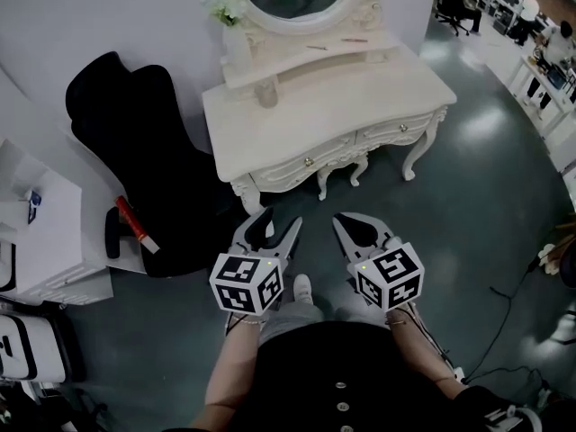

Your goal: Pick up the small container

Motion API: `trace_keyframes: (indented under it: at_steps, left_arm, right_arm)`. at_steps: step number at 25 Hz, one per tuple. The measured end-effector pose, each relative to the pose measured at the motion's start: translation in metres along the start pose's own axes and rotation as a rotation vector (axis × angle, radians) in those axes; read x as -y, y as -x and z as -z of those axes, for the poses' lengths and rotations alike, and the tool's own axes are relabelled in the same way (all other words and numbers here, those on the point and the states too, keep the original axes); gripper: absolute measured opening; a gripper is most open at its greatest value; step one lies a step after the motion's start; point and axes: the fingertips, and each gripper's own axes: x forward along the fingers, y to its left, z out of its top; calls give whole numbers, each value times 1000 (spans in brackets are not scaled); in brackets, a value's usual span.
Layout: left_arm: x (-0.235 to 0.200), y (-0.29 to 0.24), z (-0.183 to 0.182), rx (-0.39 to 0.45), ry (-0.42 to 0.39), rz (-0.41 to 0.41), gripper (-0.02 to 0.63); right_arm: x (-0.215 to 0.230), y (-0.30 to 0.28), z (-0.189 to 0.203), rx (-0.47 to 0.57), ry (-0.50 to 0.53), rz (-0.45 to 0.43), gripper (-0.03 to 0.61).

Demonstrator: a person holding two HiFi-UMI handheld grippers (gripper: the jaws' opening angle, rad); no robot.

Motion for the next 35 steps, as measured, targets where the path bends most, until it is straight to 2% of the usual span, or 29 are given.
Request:
trace_keyframes:
  at_steps: [4, 11, 17, 24, 30, 35]
  left_arm:
    - [-36, -13, -27, 24, -16, 16, 224]
    - [-89, -41, -45, 8, -16, 50, 224]
    - [-109, -57, -49, -3, 3, 87, 224]
    - [-126, -74, -38, -39, 32, 110, 224]
    - [-144, -91, -42, -50, 50, 99, 224]
    - [-163, -114, -50, -50, 73, 72, 224]
  right_arm:
    - [2, -38, -22, 5, 25, 15, 2]
    - [14, -96, -40, -13, 33, 45, 2]
    - [16, -122, -46, -35, 33, 64, 2]
    - [28, -140, -35, -76, 18, 87, 2]
    - [41, -164, -44, -84, 13, 77, 2]
    - [56, -194, -51, -112, 49, 37, 2]
